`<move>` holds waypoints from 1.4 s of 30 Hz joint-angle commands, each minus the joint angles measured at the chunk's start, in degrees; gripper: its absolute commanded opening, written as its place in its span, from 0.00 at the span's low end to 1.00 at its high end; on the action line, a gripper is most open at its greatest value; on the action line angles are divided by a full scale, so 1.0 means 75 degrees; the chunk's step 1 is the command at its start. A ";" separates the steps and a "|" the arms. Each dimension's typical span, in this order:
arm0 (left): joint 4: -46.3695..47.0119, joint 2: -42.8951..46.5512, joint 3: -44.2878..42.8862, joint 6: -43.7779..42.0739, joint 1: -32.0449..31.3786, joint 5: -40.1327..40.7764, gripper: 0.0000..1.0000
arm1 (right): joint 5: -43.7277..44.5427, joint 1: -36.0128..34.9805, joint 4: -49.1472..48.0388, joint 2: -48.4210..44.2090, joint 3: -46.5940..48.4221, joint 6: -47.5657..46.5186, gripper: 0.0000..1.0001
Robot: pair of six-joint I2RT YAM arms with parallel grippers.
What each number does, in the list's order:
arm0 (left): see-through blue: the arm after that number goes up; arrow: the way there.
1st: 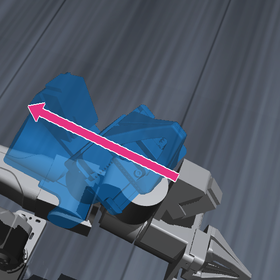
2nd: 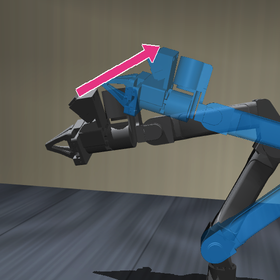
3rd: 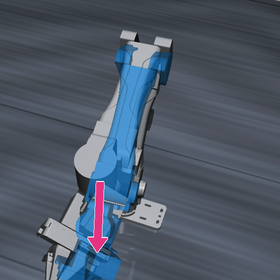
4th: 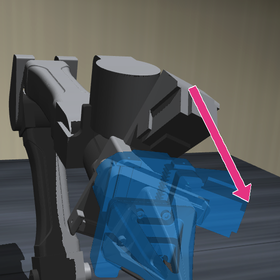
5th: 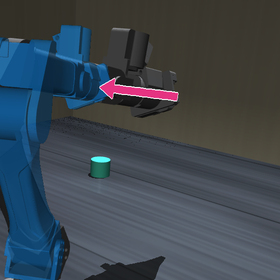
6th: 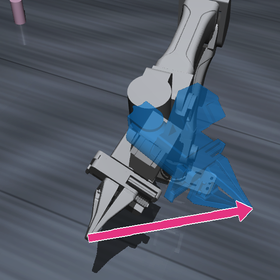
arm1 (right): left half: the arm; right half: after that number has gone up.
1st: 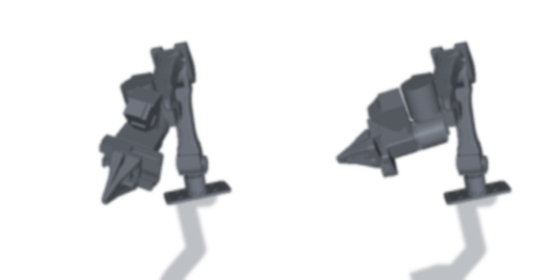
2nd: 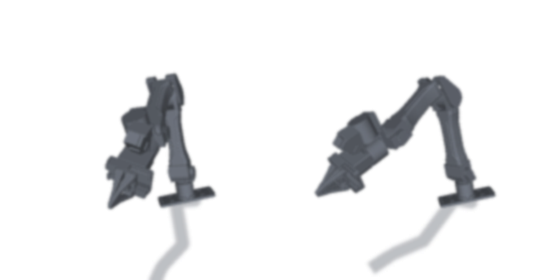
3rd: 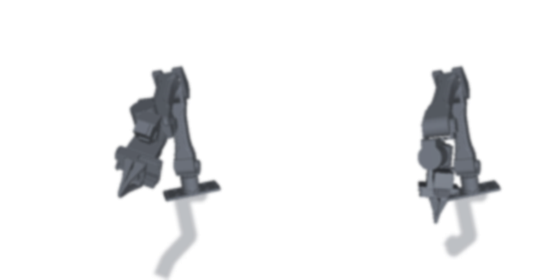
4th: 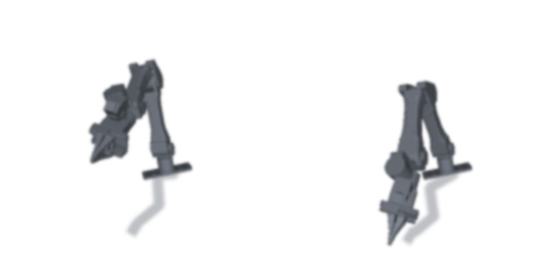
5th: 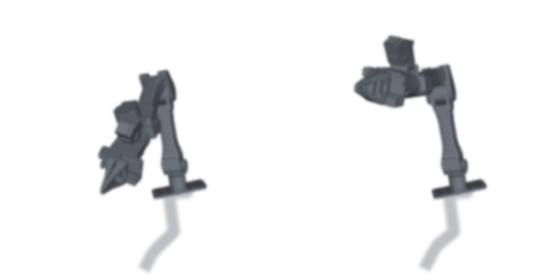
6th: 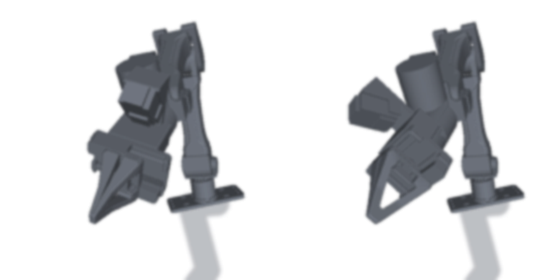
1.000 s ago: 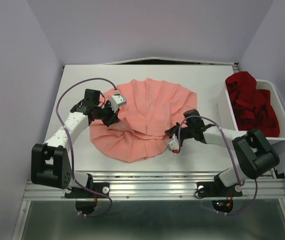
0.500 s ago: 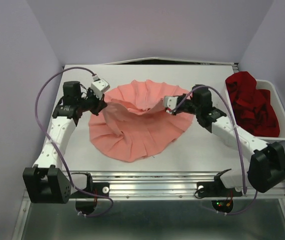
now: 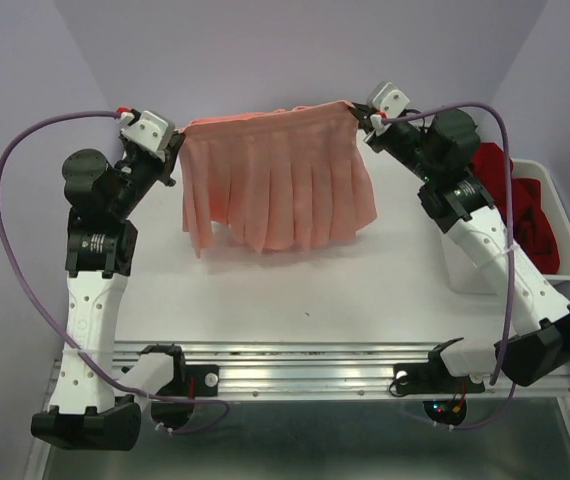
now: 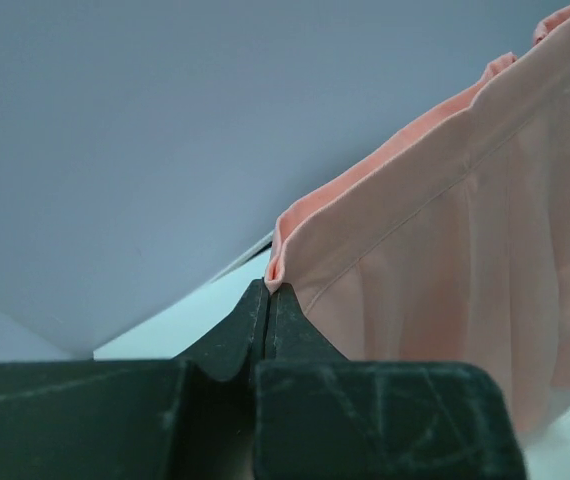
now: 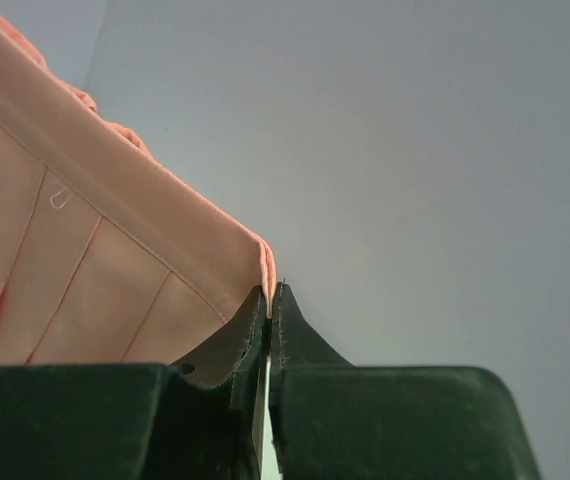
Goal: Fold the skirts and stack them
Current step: Flatten the skirt out
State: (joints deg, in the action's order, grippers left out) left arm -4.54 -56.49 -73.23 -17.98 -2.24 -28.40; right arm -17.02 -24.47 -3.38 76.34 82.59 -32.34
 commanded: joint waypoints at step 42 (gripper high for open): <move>-0.0473 0.2200 0.0624 0.0404 0.0053 -0.2412 0.00 | 0.1015 0.0110 0.2335 -0.2502 0.0191 0.0761 0.01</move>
State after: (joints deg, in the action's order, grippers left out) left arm -8.03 -42.39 -67.68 -14.44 -2.61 -45.39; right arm -14.20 -24.51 13.67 60.58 81.60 -27.11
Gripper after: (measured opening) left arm 0.029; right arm 0.033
